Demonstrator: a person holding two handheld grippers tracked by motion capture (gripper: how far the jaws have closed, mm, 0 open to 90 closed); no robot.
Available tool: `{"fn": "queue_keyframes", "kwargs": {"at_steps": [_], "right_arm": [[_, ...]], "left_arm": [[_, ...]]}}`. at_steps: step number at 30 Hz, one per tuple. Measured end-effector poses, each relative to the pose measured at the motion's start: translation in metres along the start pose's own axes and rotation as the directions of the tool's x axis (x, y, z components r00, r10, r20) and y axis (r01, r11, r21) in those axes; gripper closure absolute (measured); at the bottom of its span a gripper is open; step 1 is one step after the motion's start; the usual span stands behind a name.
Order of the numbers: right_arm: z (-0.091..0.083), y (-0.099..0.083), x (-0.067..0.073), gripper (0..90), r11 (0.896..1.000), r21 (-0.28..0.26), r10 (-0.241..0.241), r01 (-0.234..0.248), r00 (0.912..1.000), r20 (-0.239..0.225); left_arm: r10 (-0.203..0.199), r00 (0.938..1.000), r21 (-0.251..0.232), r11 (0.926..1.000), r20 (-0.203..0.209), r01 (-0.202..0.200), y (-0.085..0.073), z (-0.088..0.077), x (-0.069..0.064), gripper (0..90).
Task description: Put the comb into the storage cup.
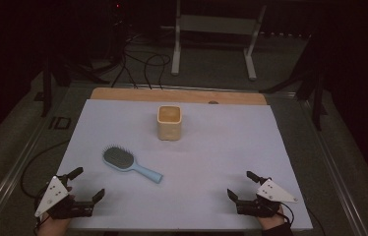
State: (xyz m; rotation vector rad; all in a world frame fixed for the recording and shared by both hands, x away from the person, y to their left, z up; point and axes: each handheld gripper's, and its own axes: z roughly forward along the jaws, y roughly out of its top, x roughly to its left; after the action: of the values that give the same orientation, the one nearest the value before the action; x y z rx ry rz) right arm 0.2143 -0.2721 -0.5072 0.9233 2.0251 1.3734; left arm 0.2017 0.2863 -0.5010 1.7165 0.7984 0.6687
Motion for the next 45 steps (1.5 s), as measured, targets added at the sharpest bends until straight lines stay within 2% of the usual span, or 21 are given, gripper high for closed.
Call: {"fn": "queue_keyframes", "kwargs": {"at_steps": [10,16,24,29,31,32,41,45], "right_arm": [[0.000,0.002,0.002,8.7,1.000,0.000,-0.010,0.010,0.9999,0.007],[-0.002,0.002,0.001,8.8,1.000,-0.010,-0.013,0.013,0.9998,0.015],[-0.001,0.002,0.003,8.7,1.000,-0.015,-0.017,0.018,0.9996,0.023],[-0.001,0.003,0.005,8.7,1.000,-0.013,-0.027,0.027,0.9994,0.021],[-0.001,0.004,0.005,8.7,0.999,-0.016,-0.028,0.028,0.9994,0.021],[-0.001,0.004,0.006,8.7,0.999,-0.015,-0.032,0.032,0.9992,0.023],[-0.002,0.004,0.006,8.7,0.999,-0.021,-0.038,0.039,0.9990,0.023],[-0.002,0.005,0.007,8.7,0.999,-0.023,-0.041,0.042,0.9989,0.024]], "left_arm": [[0.009,1.0000,0.006,0.9999,0.000,-0.009,0.002,0.000,-0.001,0.0],[0.005,0.9999,0.003,1.0000,0.016,-0.005,0.006,0.001,-0.002,0.0],[0.043,0.9988,0.007,0.9990,0.024,-0.043,0.018,-0.001,-0.004,0.0],[0.027,0.9992,0.012,0.9996,0.031,-0.027,0.023,-0.002,-0.002,0.0],[0.029,0.9989,0.016,0.9994,0.038,-0.029,0.028,-0.001,-0.002,0.0],[0.032,0.9979,0.019,0.9993,0.056,-0.033,0.034,-0.001,-0.003,0.0],[0.059,0.9949,0.021,0.9979,0.082,-0.061,0.062,0.002,-0.001,0.0],[0.050,0.9931,0.018,0.9985,0.106,-0.052,0.070,0.008,-0.003,0.0]]}}
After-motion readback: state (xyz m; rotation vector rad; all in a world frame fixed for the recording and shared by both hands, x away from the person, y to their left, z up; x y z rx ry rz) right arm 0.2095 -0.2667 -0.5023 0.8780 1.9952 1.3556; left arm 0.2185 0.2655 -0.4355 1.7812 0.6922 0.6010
